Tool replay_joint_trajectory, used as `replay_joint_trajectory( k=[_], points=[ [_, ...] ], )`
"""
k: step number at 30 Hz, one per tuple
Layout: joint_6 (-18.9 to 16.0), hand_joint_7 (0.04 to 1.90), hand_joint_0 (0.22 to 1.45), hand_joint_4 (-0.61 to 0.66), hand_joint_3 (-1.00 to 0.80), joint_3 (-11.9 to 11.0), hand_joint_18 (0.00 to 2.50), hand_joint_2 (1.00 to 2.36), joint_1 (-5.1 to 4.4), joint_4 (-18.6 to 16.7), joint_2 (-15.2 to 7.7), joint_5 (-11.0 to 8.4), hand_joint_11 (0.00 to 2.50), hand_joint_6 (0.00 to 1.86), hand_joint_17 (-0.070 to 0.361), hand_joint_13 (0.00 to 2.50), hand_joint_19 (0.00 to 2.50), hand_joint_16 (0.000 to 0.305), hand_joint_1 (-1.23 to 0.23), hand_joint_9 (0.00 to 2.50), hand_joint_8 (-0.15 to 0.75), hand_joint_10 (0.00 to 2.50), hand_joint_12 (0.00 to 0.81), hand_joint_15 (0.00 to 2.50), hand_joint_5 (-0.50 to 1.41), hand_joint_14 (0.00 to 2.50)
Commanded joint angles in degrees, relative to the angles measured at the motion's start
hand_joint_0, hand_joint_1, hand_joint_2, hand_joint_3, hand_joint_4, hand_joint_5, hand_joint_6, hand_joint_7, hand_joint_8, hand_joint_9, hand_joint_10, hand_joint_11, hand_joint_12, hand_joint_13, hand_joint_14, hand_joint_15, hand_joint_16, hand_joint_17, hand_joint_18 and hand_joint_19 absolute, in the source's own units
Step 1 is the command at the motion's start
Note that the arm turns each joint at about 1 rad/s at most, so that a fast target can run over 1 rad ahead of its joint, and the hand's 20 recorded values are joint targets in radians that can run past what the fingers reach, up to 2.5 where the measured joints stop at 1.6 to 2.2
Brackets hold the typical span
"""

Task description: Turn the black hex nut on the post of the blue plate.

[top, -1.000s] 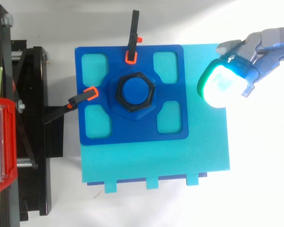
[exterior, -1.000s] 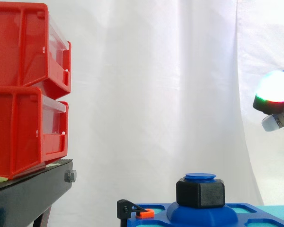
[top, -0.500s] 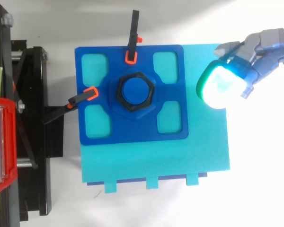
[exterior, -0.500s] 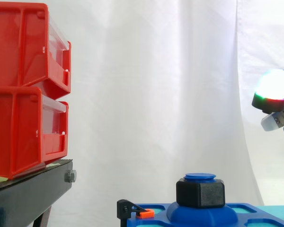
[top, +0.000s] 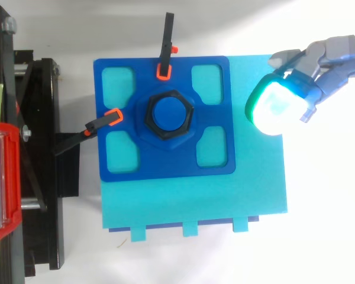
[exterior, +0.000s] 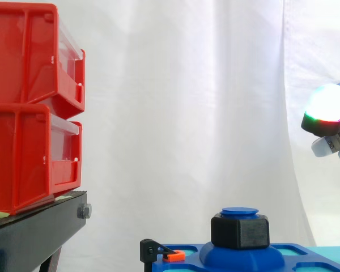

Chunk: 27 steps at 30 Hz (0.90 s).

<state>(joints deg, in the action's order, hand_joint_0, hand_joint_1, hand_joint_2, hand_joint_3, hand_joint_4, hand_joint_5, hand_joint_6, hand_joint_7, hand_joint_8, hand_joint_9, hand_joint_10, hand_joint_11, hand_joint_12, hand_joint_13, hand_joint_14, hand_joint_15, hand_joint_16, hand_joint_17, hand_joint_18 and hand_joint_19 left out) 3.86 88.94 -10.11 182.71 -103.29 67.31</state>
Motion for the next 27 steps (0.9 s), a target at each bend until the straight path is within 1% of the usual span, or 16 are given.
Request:
replay_joint_trajectory(
  k=[1,6,7,8,12,18,27],
  points=[
    [0.0,1.1,0.54,0.3,-0.5,0.0,0.03,1.0,0.0,0.0,-0.1,-0.07,0.35,0.51,0.075,0.09,0.11,0.033,-0.55,0.24,0.122,0.38,0.168,0.14,-0.1,0.0],
    [0.0,1.1,0.54,0.31,-0.5,0.0,0.03,1.0,0.0,0.0,0.0,0.02,0.35,0.51,0.075,0.09,0.11,0.033,-0.55,0.23,0.115,0.36,0.168,0.14,-0.1,0.0],
    [0.0,1.11,0.54,0.3,-0.5,0.0,0.03,1.0,0.0,-0.1,0.0,0.02,0.36,0.51,0.075,0.09,0.12,0.033,-0.55,0.23,0.106,0.31,0.17,0.12,-0.1,0.0],
    [0.0,1.11,0.54,0.3,-0.5,0.0,0.03,1.0,0.0,-0.1,-0.1,0.02,0.39,0.51,0.076,0.09,0.11,0.034,-0.55,0.22,0.096,0.2,0.174,0.11,-0.1,0.0],
    [0.0,1.13,0.54,0.29,-0.5,0.0,0.0,1.0,0.0,-0.1,-0.1,0.02,0.43,0.51,0.076,0.06,0.11,0.034,-0.54,0.21,0.086,0.01,0.182,0.11,-0.1,0.0],
    [0.0,1.12,0.54,0.28,-0.5,0.0,0.0,1.0,0.0,0.0,0.0,0.02,0.38,0.5,0.078,0.05,0.12,0.035,-0.55,0.17,0.086,0.0,0.19,0.1,-0.1,0.0],
    [0.0,1.15,0.55,0.26,-0.5,0.0,0.0,1.0,0.0,-0.1,-0.1,0.02,0.42,0.5,0.079,0.05,0.12,0.035,-0.54,0.18,0.065,0.0,0.193,0.09,-0.08,0.0]
  ],
)
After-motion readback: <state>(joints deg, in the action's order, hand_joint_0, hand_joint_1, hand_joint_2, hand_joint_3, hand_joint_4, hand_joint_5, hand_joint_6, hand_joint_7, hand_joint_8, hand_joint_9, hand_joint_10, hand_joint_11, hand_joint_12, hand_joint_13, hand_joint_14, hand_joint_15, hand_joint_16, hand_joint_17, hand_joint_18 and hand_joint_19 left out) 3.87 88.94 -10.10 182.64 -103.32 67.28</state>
